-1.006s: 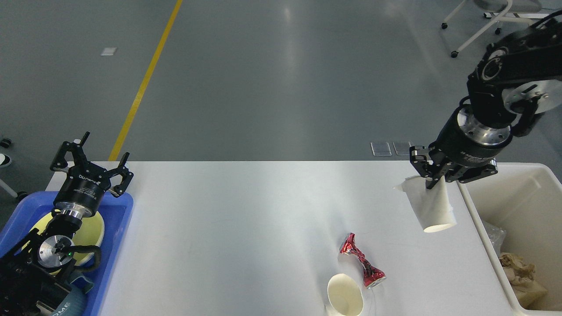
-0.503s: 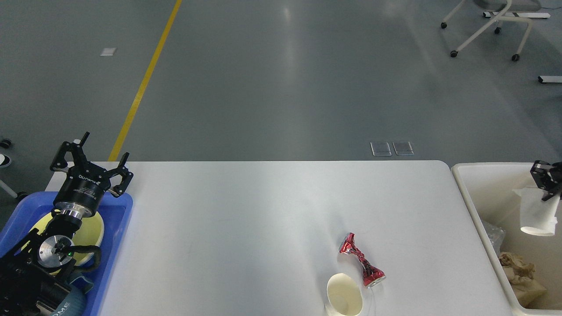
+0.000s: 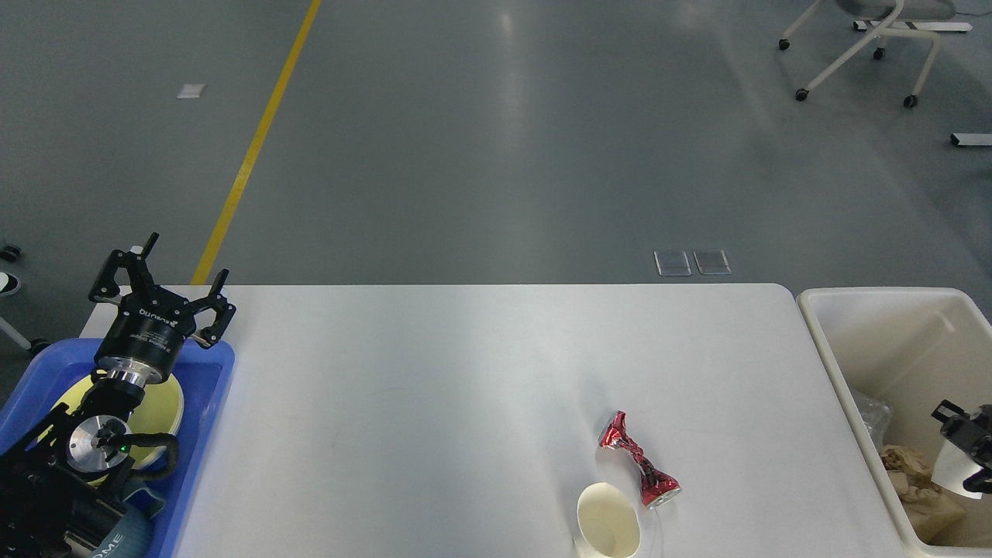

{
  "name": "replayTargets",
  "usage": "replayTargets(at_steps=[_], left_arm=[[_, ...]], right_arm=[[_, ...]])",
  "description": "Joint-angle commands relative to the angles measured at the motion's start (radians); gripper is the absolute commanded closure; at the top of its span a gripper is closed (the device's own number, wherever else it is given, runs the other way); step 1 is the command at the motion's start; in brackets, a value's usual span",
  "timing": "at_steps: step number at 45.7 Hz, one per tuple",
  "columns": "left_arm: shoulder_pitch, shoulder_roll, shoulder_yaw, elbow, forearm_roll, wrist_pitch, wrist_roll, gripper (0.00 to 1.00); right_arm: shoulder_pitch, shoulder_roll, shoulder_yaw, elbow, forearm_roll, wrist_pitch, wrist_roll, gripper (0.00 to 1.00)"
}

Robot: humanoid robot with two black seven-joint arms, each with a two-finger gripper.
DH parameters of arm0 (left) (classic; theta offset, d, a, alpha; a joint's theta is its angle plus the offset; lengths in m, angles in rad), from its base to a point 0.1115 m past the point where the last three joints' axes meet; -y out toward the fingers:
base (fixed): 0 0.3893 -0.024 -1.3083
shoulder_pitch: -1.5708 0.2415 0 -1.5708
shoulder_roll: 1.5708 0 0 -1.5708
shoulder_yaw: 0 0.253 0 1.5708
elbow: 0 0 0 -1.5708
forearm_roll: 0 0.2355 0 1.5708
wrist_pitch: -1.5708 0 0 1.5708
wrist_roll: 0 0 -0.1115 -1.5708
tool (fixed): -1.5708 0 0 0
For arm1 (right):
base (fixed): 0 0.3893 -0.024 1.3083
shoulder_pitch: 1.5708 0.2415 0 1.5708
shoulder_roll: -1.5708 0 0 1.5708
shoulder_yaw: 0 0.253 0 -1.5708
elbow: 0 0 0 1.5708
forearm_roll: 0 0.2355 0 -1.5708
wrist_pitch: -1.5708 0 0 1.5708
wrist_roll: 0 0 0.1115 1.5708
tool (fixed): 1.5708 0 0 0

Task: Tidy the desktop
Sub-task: 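Carry the white paper cup with the right gripper into the bin, then release the cup and raise the right gripper out of the bin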

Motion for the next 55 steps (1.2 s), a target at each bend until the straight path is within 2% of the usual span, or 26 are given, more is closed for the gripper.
replayTargets(at_steps=[1,14,16,20,21,22,55], left_arm=[[0.000,0.000,0.000,0.000,0.000,0.000,0.000,0.04],[0.000,0.000,0.000,0.000,0.000,0.000,0.000,0.04],[0.000,0.000,0.000,0.000,0.000,0.000,0.000,0.04],[0.000,0.000,0.000,0.000,0.000,0.000,0.000,0.04],[0.000,0.000,0.000,0.000,0.000,0.000,0.000,0.04],[0.000,0.000,0.000,0.000,0.000,0.000,0.000,0.04],[0.000,0.000,0.000,0.000,0.000,0.000,0.000,0.04]], right_arm=[[-0.085,0.080,-0.006,-0.086,-0.002,-0.092,0.001,1.00],[-0.117,0.109,-0.040,-0.117,-0.005,-0.115,-0.002,0.99],[-0.119,0.109,-0.040,-0.117,-0.005,-0.117,-0.001,0.80],[-0.119,0.111,-0.040,-0.113,-0.006,-0.117,-0.002,0.56],[-0.119,0.111,-0.040,-0.108,-0.005,-0.117,-0.002,0.20],[-0.116,0.111,-0.039,-0.108,-0.005,-0.120,-0.002,0.01],[-0.099,0.111,-0.028,-0.097,-0.005,-0.109,-0.002,0.00]])
